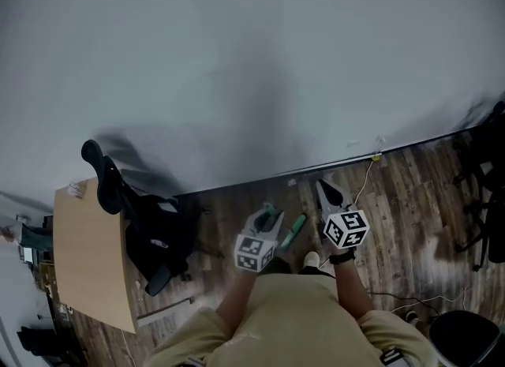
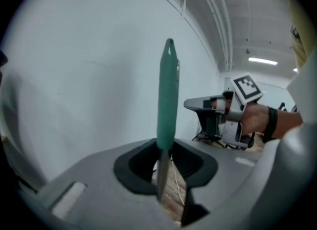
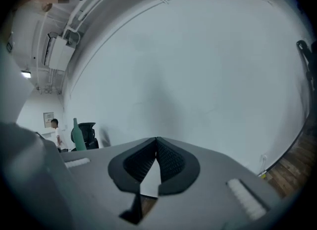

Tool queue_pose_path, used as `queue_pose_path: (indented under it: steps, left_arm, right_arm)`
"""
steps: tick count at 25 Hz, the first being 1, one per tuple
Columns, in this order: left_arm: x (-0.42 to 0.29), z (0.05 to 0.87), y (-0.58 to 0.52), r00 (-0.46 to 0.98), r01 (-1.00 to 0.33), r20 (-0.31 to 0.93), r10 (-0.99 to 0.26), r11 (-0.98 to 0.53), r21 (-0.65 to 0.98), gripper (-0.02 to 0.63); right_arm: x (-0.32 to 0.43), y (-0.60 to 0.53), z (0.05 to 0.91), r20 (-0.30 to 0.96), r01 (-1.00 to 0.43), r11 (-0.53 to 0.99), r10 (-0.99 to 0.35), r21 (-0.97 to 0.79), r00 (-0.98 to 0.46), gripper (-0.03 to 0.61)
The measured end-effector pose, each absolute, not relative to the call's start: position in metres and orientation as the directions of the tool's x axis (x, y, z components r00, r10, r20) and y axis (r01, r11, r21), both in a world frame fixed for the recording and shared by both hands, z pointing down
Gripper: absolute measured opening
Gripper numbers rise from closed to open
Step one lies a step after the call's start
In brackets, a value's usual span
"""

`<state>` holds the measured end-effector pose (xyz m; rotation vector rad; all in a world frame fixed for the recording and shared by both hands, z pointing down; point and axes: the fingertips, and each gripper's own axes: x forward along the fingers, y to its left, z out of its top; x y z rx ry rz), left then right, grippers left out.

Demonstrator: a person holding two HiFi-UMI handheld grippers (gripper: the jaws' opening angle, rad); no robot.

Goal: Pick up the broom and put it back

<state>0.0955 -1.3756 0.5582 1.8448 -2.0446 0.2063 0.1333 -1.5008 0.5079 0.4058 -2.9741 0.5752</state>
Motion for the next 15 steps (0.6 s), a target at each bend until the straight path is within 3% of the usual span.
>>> queue_pose_path:
  steps: [6,15]
  left_arm:
    - [0.051,0.59,-1.395,-0.084,-0.96,0.435,-0.896,0.189,0.206,0.087]
    - [-0.025,0.679,-1.465,0.025,-0.969,0.508,-0.861,0.105,0.225,0.089]
  right_arm:
    - [0.083,-1.52,0.534,0.207,-0.208,0.914,-0.142,-0.348,-0.968,0.006]
    - [0.0,-1.571,0.575,0.352,-0.268,0.935,-0.177,-0.232,-0.919,0.006]
